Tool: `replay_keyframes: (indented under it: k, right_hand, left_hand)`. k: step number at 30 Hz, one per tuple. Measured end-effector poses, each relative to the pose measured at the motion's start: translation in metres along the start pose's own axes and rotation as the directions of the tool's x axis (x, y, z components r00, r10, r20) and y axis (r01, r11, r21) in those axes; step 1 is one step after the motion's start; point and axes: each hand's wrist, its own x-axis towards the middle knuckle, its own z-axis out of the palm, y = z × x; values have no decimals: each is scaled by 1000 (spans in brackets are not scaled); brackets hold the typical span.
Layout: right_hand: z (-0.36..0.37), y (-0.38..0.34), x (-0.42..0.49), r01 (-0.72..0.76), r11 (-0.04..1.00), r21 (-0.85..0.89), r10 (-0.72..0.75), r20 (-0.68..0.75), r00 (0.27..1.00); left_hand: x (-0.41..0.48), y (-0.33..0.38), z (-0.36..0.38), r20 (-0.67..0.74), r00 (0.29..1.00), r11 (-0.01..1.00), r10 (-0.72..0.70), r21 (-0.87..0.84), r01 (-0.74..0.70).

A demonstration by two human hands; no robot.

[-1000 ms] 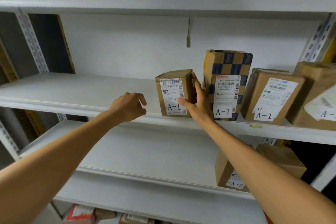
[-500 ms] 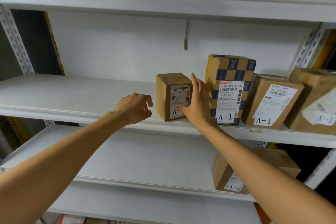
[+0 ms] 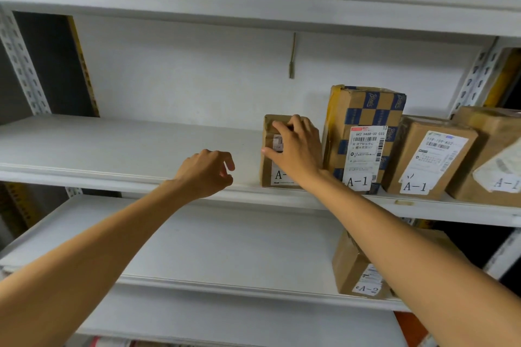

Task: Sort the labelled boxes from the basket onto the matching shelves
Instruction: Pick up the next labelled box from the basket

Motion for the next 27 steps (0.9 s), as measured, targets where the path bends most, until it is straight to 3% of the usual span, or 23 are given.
replay_keyframes:
  k: [4, 9, 14, 17, 23, 27]
  right_hand:
    - [-4, -11, 2, 25, 999, -33, -24, 8, 1000]
    - [1, -53, -3, 256, 945, 204, -250, -56, 967]
    - [17, -114, 0, 273, 883, 383, -372, 215, 903]
    - [36, -148, 2, 294, 851, 436, -464, 360, 809]
    - [58, -226, -21, 383, 700, 603, -673, 378, 636]
    - [50, -285, -57, 460, 512, 726, -839, 305, 451]
  left_hand:
    - [-2, -5, -1, -6, 1000, 1000, 4, -10, -4]
    - [-4, -20, -15, -34, 999, 1000, -22, 16, 23]
    - [-23, -58, -24, -61, 988, 983, -143, 110, 149]
    - [-63, -90, -30, -60, 963, 944, -265, 187, 271]
    - [-181, -137, -43, -93, 794, 774, -601, 179, 607]
    - [-258, -130, -34, -133, 644, 613, -753, 212, 761]
